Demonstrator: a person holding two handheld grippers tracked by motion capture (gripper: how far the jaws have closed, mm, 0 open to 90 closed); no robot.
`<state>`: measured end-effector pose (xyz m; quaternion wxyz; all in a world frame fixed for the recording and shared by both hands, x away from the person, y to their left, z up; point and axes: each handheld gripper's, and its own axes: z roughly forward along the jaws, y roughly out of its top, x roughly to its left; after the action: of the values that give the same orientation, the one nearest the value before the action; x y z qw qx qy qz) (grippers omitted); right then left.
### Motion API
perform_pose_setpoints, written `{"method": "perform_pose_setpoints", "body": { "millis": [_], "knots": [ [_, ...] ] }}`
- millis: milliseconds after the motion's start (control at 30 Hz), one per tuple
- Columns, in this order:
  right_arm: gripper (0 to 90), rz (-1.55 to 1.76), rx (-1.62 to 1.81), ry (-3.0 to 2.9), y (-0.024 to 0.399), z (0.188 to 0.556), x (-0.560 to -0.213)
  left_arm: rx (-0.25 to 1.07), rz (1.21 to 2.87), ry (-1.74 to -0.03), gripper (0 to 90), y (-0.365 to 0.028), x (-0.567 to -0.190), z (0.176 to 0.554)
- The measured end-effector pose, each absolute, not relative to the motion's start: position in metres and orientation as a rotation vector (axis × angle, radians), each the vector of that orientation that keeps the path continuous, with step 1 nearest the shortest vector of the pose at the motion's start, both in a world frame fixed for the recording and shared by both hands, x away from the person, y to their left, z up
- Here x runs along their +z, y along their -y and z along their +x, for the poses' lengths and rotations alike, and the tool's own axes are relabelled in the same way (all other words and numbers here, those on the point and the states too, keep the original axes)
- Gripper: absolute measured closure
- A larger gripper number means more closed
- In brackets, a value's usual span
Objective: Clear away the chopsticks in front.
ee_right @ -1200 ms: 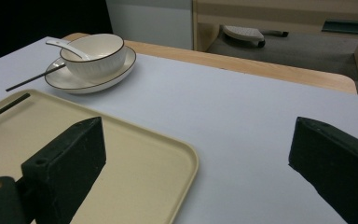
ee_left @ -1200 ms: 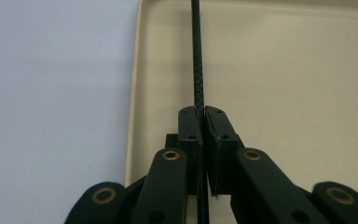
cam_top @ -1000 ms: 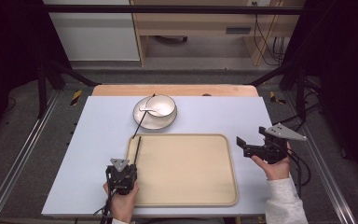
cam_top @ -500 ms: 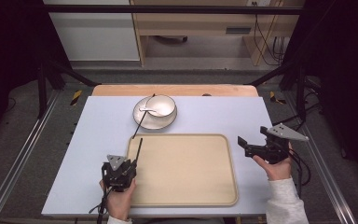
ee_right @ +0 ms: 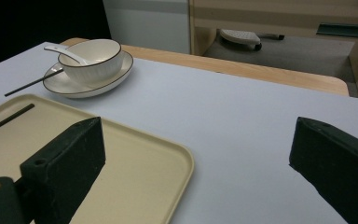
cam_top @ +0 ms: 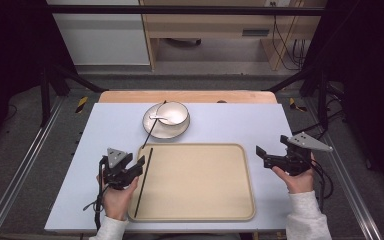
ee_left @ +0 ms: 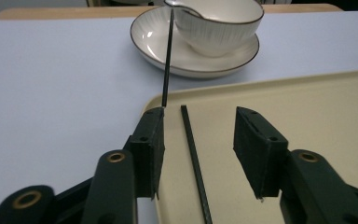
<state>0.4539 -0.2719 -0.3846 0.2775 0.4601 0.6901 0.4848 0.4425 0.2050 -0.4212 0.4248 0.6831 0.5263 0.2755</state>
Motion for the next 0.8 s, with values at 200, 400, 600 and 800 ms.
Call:
{"method": "perform_pose_setpoints", "body": {
  "millis": [200, 400, 600, 800],
  "knots": [
    [3.7, 1.237, 1.302, -1.851, 0.273, 0.454, -0.384, 0.652, 1.716, -1.243, 45.6, -0.214, -0.408, 0.462],
    [3.7, 1.240, 1.302, -1.847, 0.274, 0.454, -0.384, 0.632, 1.745, -1.213, 38.1, -0.226, -0.402, 0.484],
    [3.7, 1.239, 1.296, -1.852, 0.274, 0.454, -0.385, 0.633, 1.800, -1.191, 31.4, -0.229, -0.402, 0.503],
    [3.7, 1.239, 1.290, -1.852, 0.273, 0.455, -0.385, 0.635, 1.869, -1.202, 28.2, -0.229, -0.406, 0.525]
  ]
}}
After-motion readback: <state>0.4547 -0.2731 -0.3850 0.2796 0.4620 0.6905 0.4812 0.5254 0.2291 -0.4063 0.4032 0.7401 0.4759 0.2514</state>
